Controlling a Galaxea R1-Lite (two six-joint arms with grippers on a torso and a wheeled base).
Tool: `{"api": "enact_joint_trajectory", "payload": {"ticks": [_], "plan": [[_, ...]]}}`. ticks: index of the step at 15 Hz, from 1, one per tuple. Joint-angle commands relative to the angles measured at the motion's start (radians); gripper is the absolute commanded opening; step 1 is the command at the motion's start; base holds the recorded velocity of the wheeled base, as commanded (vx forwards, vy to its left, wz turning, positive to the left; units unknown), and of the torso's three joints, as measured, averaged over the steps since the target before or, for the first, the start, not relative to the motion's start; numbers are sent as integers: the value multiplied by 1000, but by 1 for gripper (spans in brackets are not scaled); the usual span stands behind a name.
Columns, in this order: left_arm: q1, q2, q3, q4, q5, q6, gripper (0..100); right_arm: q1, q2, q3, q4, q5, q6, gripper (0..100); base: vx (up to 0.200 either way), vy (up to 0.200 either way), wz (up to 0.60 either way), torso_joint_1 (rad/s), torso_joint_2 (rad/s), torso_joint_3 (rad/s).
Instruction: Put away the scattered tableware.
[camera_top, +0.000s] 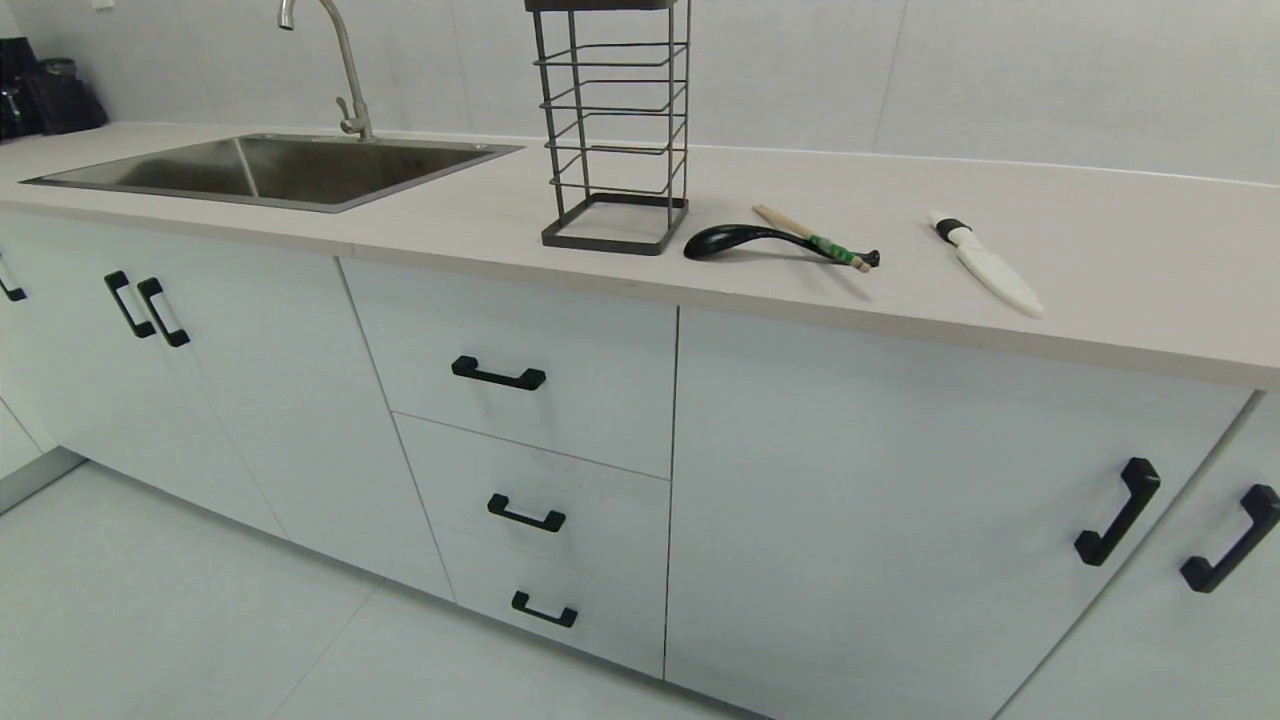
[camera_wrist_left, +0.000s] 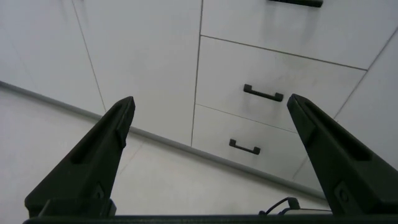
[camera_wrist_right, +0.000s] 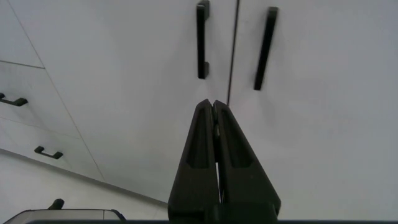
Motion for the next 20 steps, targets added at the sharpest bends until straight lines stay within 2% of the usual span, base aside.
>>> {"api": "enact_joint_trajectory", "payload": {"ticks": [1, 2, 4, 8, 13, 15, 16, 17, 18, 19, 20], "plan": [[0, 0, 0, 0, 1, 4, 100, 0, 2, 0, -1, 0, 0, 0, 0, 0, 0, 0, 0, 0], [0, 0, 0, 0, 1, 4, 100, 0, 0, 0, -1, 0, 0, 0, 0, 0, 0, 0, 0, 0], [0, 0, 0, 3, -10, 27, 100, 0, 2, 0, -1, 0, 0, 0, 0, 0, 0, 0, 0, 0], [0, 0, 0, 5, -14, 40, 100, 0, 0, 0, -1, 0, 0, 0, 0, 0, 0, 0, 0, 0], [2, 0, 0, 3, -17, 43, 100, 0, 0, 0, -1, 0, 1, 0, 0, 0, 0, 0, 0, 0], [2, 0, 0, -38, -48, 48, 100, 0, 0, 0, -1, 0, 1, 0, 0, 0, 0, 0, 0, 0], [3, 2, -60, -172, -50, 54, 100, 0, 0, 0, -1, 0, 1, 0, 0, 0, 0, 0, 0, 0], [9, 18, -107, -209, -50, 63, 100, 0, 0, 0, -1, 0, 1, 0, 0, 0, 0, 0, 0, 0], [26, 81, -213, -176, -71, 76, 100, 0, 0, 0, -1, 0, 1, 0, 0, 0, 0, 0, 0, 0], [20, 103, -245, -153, -99, 74, 100, 0, 0, 0, -1, 0, 1, 0, 0, 0, 0, 0, 0, 0], [5, 184, -299, -100, -215, 74, 100, 0, 0, 0, -1, 0, 1, 0, 0, 0, 0, 0, 0, 0]]}}
